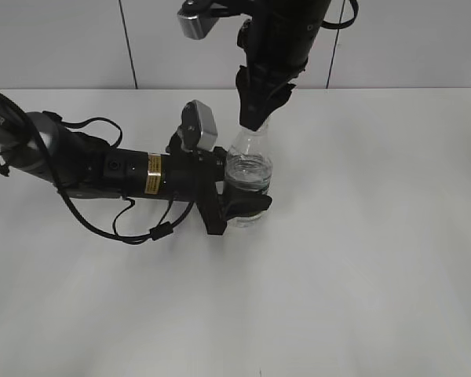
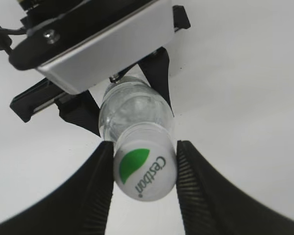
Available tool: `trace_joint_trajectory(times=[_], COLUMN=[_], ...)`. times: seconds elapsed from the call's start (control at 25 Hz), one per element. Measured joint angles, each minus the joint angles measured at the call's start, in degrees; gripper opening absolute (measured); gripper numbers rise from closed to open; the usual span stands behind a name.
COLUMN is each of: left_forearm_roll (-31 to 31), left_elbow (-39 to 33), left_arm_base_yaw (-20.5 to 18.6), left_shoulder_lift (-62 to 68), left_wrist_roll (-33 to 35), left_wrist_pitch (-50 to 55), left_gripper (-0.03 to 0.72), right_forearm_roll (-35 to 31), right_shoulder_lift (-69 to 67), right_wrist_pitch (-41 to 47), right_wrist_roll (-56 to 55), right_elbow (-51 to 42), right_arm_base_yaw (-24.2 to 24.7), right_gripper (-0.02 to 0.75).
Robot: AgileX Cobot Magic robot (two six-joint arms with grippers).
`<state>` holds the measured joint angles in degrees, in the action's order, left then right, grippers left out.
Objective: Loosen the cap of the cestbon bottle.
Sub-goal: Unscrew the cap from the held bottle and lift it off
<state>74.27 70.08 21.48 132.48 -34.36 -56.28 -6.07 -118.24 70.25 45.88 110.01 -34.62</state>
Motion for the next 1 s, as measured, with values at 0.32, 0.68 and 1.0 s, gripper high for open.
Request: trace_joint_trajectory(times=[0.32, 0.68, 1.0], left_forearm_roll=[-0.53, -0.28, 0.12], left_elbow=[0.00, 0.00, 0.00], left_arm_base_yaw=[0.00, -0.11, -0.11], left_shoulder_lift=[0.00, 0.00, 0.00], left_wrist_roll=[-0.05, -0.05, -0.12], left_wrist_pitch=[-0.70, -0.70, -0.70], left_gripper=[0.412, 0.412, 0.412], right_forearm_roll=[-0.98, -1.52, -1.87], right_shoulder_lift=[0.00, 0.00, 0.00], right_wrist_pitch=[0.27, 0.31, 0.47], right_wrist_roll=[3.80, 11.08, 14.80], right_elbow=[0.71, 0.71, 0.71], right_arm_base_yaw=[-0.06, -0.06, -0.06], right_gripper=[0.293, 0.293, 0.293])
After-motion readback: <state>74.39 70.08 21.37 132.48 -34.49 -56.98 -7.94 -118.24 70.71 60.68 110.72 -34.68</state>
